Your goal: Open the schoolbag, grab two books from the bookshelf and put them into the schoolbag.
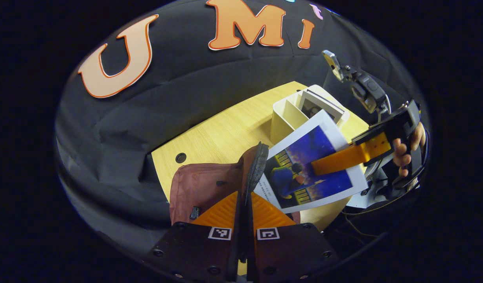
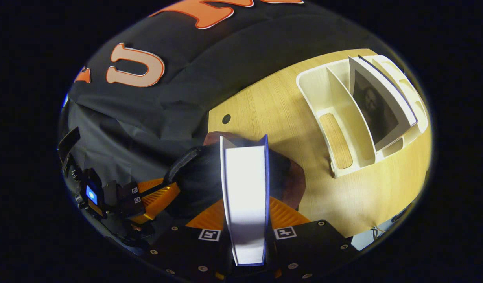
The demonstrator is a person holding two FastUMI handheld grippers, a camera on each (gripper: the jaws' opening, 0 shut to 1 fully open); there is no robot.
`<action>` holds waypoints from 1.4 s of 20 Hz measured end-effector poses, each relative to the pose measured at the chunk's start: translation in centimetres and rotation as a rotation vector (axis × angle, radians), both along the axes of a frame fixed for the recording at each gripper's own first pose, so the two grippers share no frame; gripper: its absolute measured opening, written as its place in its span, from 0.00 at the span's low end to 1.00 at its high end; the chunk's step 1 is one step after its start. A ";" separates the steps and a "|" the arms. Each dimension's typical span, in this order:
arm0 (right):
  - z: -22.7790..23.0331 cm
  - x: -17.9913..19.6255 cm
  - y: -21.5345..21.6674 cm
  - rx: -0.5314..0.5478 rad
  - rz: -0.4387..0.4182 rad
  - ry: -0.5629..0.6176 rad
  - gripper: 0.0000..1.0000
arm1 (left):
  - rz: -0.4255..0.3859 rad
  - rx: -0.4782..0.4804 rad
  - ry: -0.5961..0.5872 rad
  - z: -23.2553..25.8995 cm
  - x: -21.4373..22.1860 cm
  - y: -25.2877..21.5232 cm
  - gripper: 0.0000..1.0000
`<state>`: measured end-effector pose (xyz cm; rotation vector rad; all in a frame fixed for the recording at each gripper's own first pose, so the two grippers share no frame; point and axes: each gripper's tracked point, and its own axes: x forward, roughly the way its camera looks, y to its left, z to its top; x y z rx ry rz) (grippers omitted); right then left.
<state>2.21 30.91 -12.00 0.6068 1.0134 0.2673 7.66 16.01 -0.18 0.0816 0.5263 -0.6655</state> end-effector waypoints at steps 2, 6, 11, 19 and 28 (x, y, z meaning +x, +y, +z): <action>-1.3 0.5 0.8 0.046 -0.019 0.004 0.35 | -0.009 -0.021 0.003 -0.1 -0.6 -0.5 0.09; -4.2 0.3 3.5 0.141 -0.025 0.046 0.35 | -0.028 -0.025 -0.006 -0.1 -1.3 -1.6 0.09; -7.1 0.6 6.4 0.226 -0.044 0.062 0.34 | -0.080 -0.025 -0.013 -0.3 -2.4 -3.4 0.09; -10.2 2.4 10.3 0.281 -0.034 0.063 0.34 | -0.149 -0.048 0.009 -0.7 -3.7 -5.8 0.07; -11.6 4.1 11.9 0.389 -0.109 0.066 0.37 | -0.137 -0.052 0.030 -0.7 -4.1 -6.1 0.07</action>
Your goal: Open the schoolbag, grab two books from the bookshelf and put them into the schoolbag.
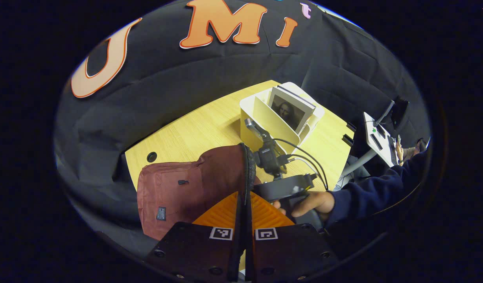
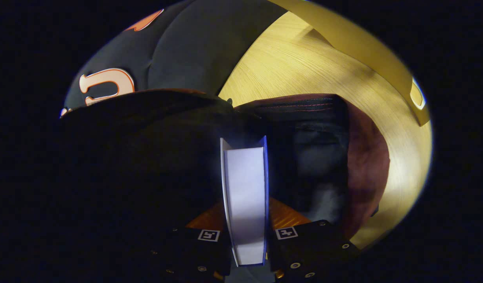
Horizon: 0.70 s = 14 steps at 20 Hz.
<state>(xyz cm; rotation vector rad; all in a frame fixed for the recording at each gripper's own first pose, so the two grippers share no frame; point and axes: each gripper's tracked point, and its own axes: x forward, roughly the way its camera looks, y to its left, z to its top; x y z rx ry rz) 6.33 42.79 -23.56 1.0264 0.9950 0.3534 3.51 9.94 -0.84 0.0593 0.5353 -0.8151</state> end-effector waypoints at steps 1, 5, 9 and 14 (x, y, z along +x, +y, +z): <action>-0.2 0.3 0.3 0.002 -0.005 0.008 0.37 | 0.002 0.011 -0.003 -0.2 0.1 0.1 0.07; -1.7 0.0 0.2 -0.070 -0.003 0.051 0.37 | 0.034 0.006 0.006 -0.2 0.7 0.9 0.07; -1.9 -1.7 -2.8 -0.183 0.055 0.041 0.71 | 0.053 -0.007 0.027 -0.4 0.7 1.0 0.07; 0.4 -4.3 -8.4 -0.279 0.079 -0.006 0.96 | 0.083 -0.017 0.039 -0.5 0.9 1.2 0.07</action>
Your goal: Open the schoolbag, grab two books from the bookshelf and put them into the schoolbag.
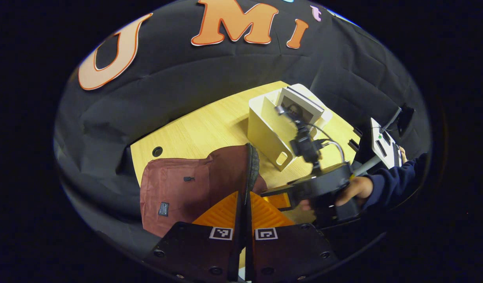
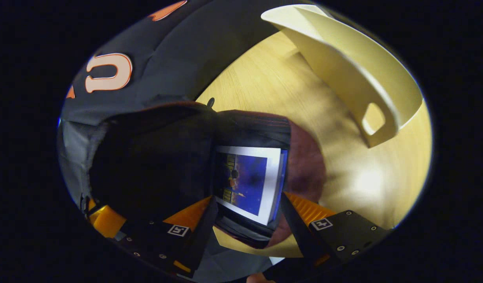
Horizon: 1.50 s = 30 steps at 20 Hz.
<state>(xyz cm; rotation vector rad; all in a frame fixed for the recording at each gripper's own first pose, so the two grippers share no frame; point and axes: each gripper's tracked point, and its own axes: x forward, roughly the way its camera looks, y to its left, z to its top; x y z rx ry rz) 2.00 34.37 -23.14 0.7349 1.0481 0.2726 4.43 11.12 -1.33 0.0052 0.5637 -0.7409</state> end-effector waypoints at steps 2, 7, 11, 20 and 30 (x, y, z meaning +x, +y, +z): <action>1.2 -0.6 -2.3 -0.050 0.015 -0.046 0.96 | 0.012 -0.009 0.010 0.0 -0.1 0.0 0.07; 6.4 -1.9 -10.4 -0.238 0.039 -0.143 0.97 | 0.031 0.001 0.019 -0.2 -0.2 -0.1 0.07; 10.5 -1.5 -16.8 -0.398 0.073 -0.190 0.96 | 0.045 0.004 0.022 -0.4 -0.2 -0.1 0.07; 15.2 1.1 -24.4 -0.635 0.153 -0.180 0.98 | 0.077 -0.014 0.044 -0.4 -0.2 -0.2 0.07; 11.8 7.4 -28.5 -0.689 0.177 -0.026 0.98 | 0.115 -0.036 0.089 -1.2 -0.1 -0.2 0.06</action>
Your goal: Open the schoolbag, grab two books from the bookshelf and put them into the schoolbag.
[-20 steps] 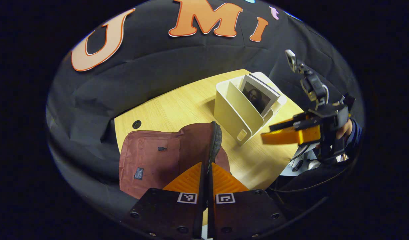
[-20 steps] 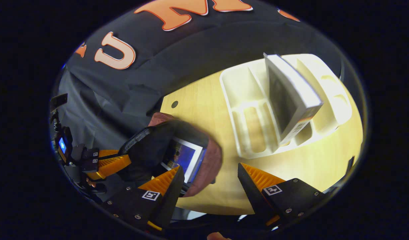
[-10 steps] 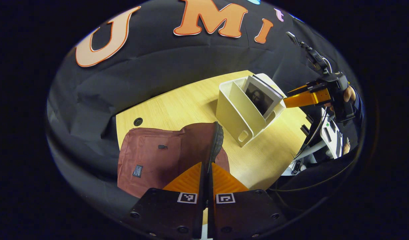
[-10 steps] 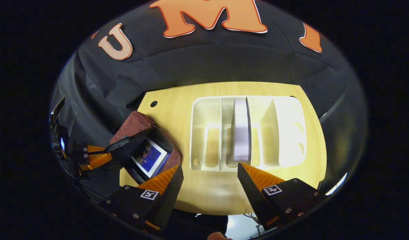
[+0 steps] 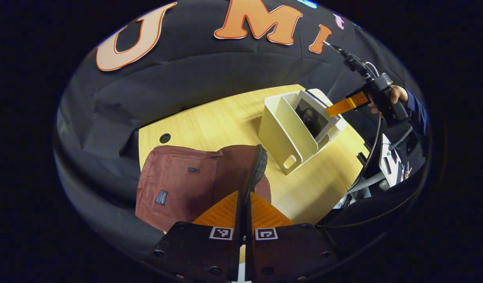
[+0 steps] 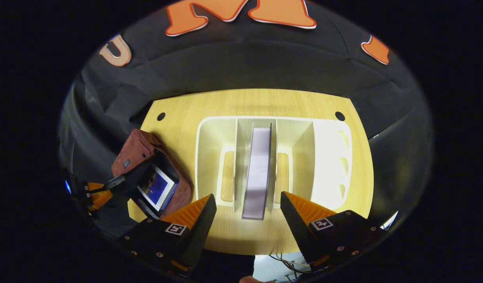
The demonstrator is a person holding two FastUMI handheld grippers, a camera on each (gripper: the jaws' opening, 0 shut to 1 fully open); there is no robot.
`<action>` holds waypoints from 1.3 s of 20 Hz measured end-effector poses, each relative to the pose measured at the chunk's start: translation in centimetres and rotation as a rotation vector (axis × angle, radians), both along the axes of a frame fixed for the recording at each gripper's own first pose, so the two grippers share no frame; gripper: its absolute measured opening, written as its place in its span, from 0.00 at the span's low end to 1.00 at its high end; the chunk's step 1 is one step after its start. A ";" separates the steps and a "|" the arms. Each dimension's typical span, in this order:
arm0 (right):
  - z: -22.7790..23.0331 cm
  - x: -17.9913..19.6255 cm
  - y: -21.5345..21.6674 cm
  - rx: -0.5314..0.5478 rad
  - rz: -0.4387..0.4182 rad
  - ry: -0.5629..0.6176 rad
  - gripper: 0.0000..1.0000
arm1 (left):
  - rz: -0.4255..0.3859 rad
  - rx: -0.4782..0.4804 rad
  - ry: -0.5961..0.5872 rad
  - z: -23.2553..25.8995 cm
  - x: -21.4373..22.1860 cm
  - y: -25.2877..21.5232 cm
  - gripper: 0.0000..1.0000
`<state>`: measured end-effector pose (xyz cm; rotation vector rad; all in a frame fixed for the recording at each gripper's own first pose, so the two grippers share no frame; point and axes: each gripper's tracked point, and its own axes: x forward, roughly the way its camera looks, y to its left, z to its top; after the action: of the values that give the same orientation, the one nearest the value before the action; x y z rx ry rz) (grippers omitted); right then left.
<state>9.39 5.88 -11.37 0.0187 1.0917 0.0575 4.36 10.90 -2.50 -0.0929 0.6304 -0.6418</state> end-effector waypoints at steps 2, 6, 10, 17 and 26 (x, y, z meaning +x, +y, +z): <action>-1.7 1.6 -0.6 -0.015 -0.024 0.038 0.98 | 0.009 -0.002 0.014 -0.2 0.0 0.2 0.07; -3.9 3.4 -0.4 -0.036 -0.016 0.090 0.97 | 0.030 -0.011 0.045 -0.5 -0.1 0.4 0.07; -5.8 3.6 -0.2 -0.051 -0.020 0.166 0.69 | 0.038 -0.011 0.053 -0.5 0.2 0.5 0.06; -4.0 2.8 -0.2 0.041 -0.109 0.203 0.40 | 0.023 -0.019 0.042 -0.3 0.3 0.4 0.07; 7.4 -1.1 -0.8 0.151 -0.135 -0.019 0.39 | -0.020 -0.007 0.000 0.4 0.5 0.9 0.06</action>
<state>8.32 5.07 -3.96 0.2266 1.0628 0.0184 4.88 11.79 -2.13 -0.0933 0.6293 -0.6632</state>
